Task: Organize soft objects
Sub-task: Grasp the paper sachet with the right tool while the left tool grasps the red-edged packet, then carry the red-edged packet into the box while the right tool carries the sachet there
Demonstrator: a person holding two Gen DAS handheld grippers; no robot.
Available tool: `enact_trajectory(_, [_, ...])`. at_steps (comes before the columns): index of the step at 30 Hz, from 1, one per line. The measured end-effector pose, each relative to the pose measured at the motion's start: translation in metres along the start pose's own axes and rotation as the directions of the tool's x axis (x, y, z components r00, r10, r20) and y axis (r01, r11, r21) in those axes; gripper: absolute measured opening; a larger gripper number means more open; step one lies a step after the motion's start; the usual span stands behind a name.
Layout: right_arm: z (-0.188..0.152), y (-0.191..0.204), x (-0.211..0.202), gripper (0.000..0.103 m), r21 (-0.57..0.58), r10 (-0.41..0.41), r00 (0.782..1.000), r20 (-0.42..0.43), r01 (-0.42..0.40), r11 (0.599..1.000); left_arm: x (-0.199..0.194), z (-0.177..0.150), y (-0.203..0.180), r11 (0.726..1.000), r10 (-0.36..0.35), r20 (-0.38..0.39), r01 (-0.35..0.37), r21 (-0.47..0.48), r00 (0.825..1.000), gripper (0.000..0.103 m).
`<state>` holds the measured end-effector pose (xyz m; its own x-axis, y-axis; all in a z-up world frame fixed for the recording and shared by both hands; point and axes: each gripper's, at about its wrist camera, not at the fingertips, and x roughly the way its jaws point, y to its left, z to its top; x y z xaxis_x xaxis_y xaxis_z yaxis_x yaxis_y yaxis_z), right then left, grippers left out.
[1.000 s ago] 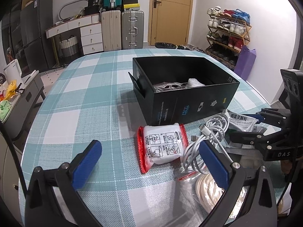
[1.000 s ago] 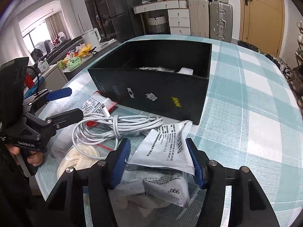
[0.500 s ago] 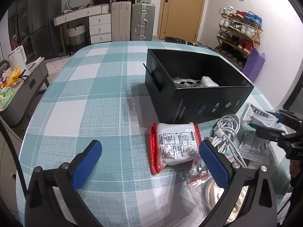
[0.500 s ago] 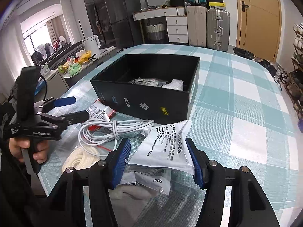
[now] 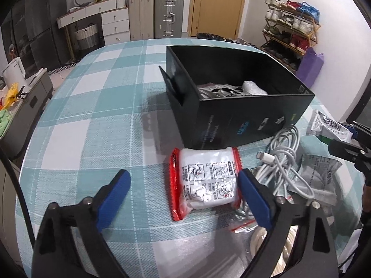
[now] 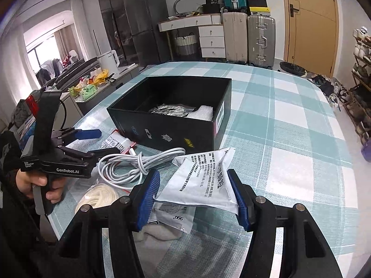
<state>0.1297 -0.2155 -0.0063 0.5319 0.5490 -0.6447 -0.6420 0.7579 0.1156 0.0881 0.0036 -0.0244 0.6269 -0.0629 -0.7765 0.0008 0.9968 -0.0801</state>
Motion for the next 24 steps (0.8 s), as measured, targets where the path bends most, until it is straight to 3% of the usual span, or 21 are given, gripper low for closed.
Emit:
enact_trajectory(3, [0.0,0.0,0.0,0.059,-0.001,0.0,1.0,0.002,0.0,1.0,-0.001,0.0,-0.003,1.0,-0.011,0.001,0.011,0.013,1.0,0.089])
enact_trajectory(6, [0.0,0.003,-0.001,0.059,-0.004,0.004,1.0,0.005,-0.004,1.0,-0.002,0.001,-0.004,0.999,-0.034,-0.004,0.034,0.02,0.999,0.081])
enact_trajectory(10, [0.0,0.004,-0.003,0.059,-0.009,0.005,1.0,0.009,-0.005,1.0,-0.003,0.001,-0.008,0.996,-0.09,-0.016,0.09,0.028,0.996,0.052])
enact_trajectory(14, [0.0,0.003,-0.004,0.059,-0.008,0.005,1.0,0.013,-0.005,1.0,-0.006,0.0,-0.013,0.995,-0.084,-0.009,0.084,0.053,0.996,0.048])
enact_trajectory(24, [0.002,0.004,-0.008,0.059,-0.013,0.009,1.0,0.029,-0.009,1.0,-0.018,-0.005,-0.005,0.995,-0.1,0.022,0.099,0.017,0.995,0.046])
